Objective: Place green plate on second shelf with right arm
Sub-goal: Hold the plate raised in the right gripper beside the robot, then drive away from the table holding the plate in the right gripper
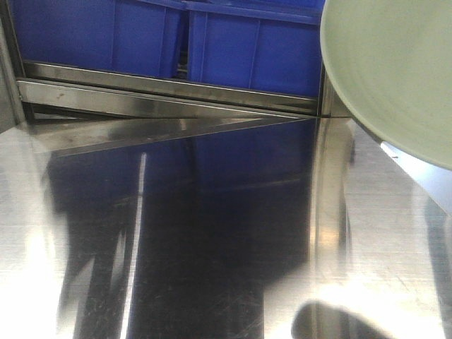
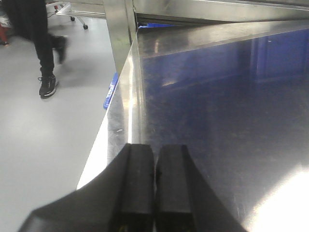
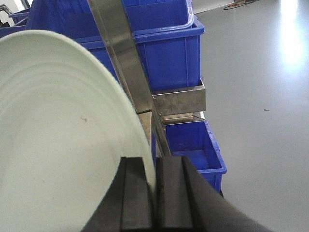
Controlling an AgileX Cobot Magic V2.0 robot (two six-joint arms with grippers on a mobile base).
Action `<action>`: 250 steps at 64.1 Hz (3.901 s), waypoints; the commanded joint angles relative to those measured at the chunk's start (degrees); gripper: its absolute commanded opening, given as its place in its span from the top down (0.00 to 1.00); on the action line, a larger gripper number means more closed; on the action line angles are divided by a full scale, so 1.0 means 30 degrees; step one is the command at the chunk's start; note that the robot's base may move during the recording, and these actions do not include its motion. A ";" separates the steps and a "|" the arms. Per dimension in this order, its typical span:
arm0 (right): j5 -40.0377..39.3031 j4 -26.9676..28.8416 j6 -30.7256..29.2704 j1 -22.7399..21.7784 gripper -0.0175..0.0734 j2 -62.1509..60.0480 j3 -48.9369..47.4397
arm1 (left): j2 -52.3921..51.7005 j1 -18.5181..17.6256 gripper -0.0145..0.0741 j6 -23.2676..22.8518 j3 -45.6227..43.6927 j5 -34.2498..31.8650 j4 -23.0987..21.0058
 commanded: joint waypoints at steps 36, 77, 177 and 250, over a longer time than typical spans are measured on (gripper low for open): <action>-0.2176 0.0026 0.0021 -0.0170 0.75 0.0034 -0.0634 | -0.0373 -0.0127 0.70 -0.0092 0.0799 -0.1197 0.0026; -0.2176 0.0026 0.0021 -0.0170 0.75 0.0034 -0.0634 | -0.0373 -0.0127 0.70 -0.0092 0.0799 -0.1197 0.0026; -0.2176 0.0026 0.0021 -0.0170 0.75 0.0034 -0.0634 | -0.0373 -0.0127 0.70 -0.0092 0.0799 -0.1197 0.0026; -0.2176 0.0026 0.0021 -0.0170 0.75 0.0034 -0.0634 | -0.0373 -0.0127 0.70 -0.0092 0.0799 -0.1197 0.0026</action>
